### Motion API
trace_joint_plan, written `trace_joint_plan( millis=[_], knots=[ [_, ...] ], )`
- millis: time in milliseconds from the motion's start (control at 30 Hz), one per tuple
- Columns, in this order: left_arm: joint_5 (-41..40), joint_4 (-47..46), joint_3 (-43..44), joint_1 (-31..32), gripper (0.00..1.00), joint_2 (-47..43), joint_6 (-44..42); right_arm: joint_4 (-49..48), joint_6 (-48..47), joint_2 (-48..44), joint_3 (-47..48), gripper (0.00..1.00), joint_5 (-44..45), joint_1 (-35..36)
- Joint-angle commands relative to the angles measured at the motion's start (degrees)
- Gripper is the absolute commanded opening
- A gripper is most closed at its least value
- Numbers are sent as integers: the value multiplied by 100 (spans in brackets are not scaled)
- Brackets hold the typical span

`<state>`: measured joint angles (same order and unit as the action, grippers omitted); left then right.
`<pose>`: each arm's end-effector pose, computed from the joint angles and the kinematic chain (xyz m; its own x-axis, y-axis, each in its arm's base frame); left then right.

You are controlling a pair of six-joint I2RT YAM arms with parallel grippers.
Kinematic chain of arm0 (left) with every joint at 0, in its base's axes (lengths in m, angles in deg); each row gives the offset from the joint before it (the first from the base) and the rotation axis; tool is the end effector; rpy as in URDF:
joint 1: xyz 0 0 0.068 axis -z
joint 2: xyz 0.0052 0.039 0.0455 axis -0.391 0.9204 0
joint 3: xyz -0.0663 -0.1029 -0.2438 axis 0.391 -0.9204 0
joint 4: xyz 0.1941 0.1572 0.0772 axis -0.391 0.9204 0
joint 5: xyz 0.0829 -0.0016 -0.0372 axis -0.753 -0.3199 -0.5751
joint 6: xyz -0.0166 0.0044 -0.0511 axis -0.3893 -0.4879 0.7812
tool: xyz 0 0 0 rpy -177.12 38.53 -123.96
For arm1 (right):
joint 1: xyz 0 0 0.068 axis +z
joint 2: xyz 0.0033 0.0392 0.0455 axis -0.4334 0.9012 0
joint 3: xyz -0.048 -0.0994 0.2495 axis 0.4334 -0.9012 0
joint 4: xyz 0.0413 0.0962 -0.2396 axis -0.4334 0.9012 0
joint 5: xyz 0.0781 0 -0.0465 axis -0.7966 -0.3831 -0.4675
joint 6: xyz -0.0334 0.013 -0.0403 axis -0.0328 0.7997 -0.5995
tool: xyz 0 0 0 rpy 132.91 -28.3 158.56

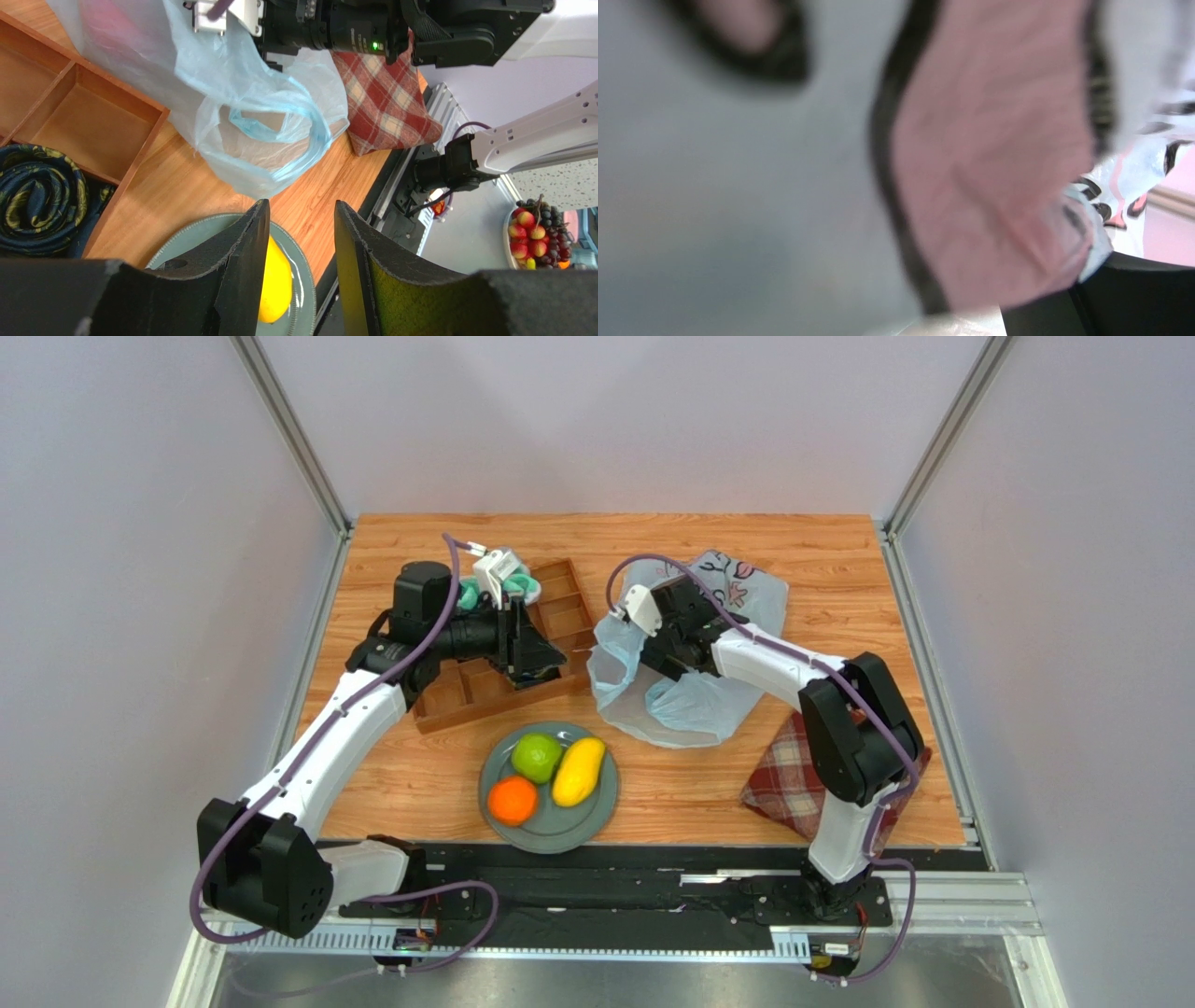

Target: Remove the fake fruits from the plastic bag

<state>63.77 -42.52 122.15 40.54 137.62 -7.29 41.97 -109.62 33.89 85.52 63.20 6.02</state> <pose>0.2493 -0.1058 0.3263 -0.6902 -0.0197 -0.7233 0.6265 0.4839 -0.6110 0.3371 0.1968 0.1960 -0.3133 -0.8826 -0.3506 -0.6994 0.4642 -0.5435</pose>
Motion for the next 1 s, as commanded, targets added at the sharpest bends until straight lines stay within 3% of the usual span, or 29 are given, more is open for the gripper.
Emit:
trace_joint_plan(
  millis=[0, 367, 467, 600, 767, 833, 867, 967],
  knots=[
    [158, -282, -23, -29, 47, -39, 29, 172, -111, -82, 416, 100, 116, -366],
    [166, -238, 74, -29, 47, 199, 20, 963, -269, 752, 1532, 100, -8, -990],
    [166, -212, 109, -29, 47, 260, 20, 1253, -199, 1122, 1831, 100, -393, -1104],
    [131, -28, 241, -38, 47, 304, -103, 1491, -164, 1245, 1762, 99, -500, -1122],
    [105, -97, 215, -56, 47, 287, -112, 1554, -41, 702, 1112, 98, -361, -1122],
    [131, -159, 180, -56, 47, 304, -68, 1527, -119, 587, 936, 90, -342, -1131],
    [131, -203, 179, -56, 47, 330, -42, 1518, -146, 482, 839, 78, -359, -1131],
    [158, -221, 232, -56, 47, 383, 2, 1728, -146, 376, 1083, 56, -718, -1149]
  ],
)
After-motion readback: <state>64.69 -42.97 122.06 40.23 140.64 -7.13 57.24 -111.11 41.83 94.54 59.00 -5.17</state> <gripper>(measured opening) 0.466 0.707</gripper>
